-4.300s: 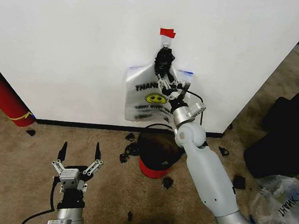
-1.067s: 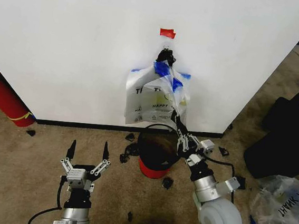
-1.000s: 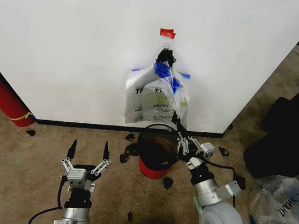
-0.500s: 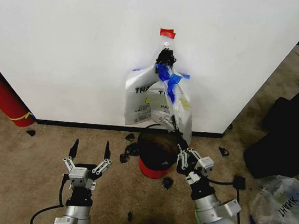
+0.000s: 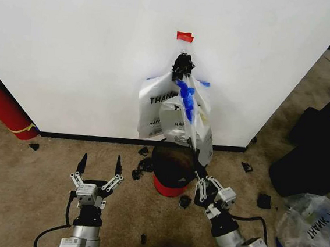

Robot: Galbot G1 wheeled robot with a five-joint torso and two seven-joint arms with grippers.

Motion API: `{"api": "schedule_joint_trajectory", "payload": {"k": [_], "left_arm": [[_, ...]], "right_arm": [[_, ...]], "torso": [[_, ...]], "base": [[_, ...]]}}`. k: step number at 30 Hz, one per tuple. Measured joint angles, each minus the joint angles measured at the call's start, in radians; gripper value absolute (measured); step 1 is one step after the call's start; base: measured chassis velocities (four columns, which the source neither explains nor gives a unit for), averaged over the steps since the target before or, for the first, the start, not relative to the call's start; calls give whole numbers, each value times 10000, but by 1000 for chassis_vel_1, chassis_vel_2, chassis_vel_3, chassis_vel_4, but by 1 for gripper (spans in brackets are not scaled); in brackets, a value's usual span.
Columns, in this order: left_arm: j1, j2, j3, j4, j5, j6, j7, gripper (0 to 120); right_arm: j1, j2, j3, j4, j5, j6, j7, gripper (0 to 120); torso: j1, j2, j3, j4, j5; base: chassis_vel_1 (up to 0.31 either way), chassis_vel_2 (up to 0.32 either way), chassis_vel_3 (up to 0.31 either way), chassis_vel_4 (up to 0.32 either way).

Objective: Pick up the garbage bag from the wall and place it over the trash bin.

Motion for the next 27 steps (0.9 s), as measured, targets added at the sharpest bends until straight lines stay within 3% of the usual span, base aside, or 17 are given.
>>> {"api": "schedule_joint_trajectory", "payload": {"k": [27], "left_arm": [[13,-147,-69,68,1,8,2,100]], "right_arm": [[-636,-143,459,-1203,-144,2021,-1212,0]], "torso": [[0,0,0,0,0]], "base": [[0,0,0,0]]}}
